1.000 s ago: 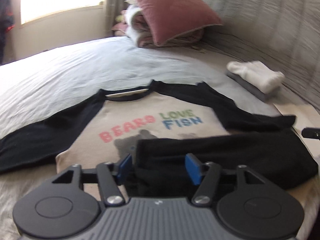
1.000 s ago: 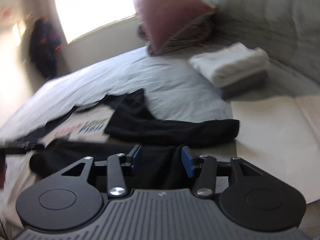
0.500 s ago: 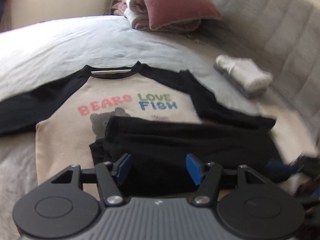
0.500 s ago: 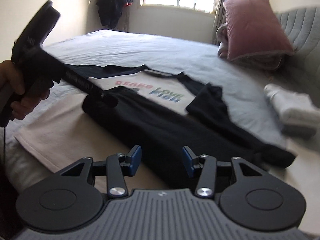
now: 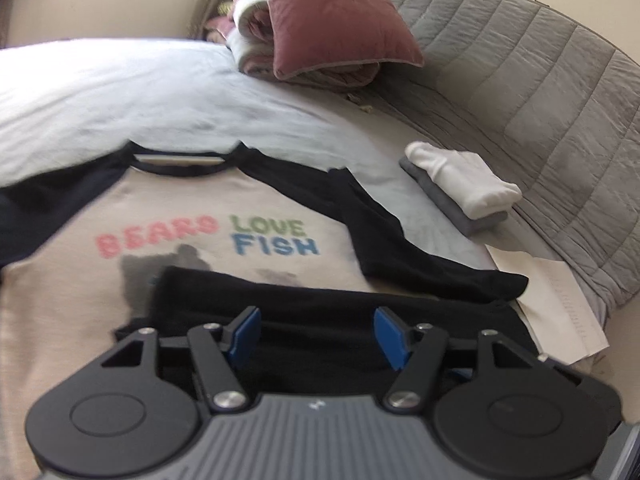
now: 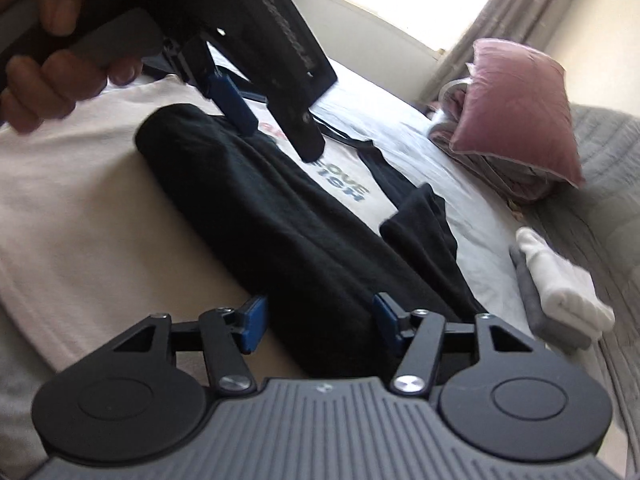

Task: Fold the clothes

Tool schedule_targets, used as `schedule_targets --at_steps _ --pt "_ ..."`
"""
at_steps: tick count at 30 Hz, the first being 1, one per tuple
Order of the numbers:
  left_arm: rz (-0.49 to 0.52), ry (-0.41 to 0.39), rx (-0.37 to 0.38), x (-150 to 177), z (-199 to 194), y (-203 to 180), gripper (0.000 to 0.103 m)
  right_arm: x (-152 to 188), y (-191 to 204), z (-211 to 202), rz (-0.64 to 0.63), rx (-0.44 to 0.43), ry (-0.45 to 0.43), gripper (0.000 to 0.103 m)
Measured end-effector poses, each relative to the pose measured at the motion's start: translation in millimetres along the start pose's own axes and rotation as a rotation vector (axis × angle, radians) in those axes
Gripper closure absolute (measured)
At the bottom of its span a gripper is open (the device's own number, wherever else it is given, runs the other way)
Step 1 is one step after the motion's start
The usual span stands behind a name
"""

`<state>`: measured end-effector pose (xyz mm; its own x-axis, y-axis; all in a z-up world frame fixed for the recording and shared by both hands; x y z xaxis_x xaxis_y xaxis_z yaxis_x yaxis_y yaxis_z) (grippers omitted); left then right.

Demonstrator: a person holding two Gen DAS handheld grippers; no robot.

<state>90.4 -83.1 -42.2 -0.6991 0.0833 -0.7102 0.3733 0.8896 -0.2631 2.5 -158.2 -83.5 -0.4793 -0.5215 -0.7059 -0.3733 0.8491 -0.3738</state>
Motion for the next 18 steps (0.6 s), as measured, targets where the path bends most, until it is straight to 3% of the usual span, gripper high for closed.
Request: schedule_targets --at_steps 3,4,5,11,18 --pt "-0.035 0.038 0.011 1.6 11.5 -0.7 0.039 -0.7 3.2 7.0 -0.001 0.043 -0.015 0.063" --pt "-0.047 0.044 -0.001 2.2 12.7 1.8 0.039 -1.0 4.3 9.3 -0.002 0.057 -0.021 0.080" --pt "-0.058 0.050 -0.013 2.9 13.9 4.4 0.039 -1.4 2.6 10.0 0.014 0.074 -0.030 0.090" --pt "-0.125 0.053 -0.030 11.1 0.1 14.6 0.040 -13.6 -34.6 -23.0 0.239 0.093 -0.221 0.094" --pt "-0.200 0.126 0.117 27.0 10.7 -22.6 0.040 -13.5 -83.5 -72.6 0.430 0.121 -0.417 0.094"
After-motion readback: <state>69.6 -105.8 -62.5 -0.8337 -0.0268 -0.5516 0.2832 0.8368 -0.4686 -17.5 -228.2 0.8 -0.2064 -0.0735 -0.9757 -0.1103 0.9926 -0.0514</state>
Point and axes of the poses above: each gripper's, at about its wrist camera, not at the fingertips, and z roughly the way its jaws point, y to its left, x to its underside, the point moved 7 cm from there along z, roughly the way its jaws point, and after that the axes turned 8 degrees about -x, right-handed, at the moved point
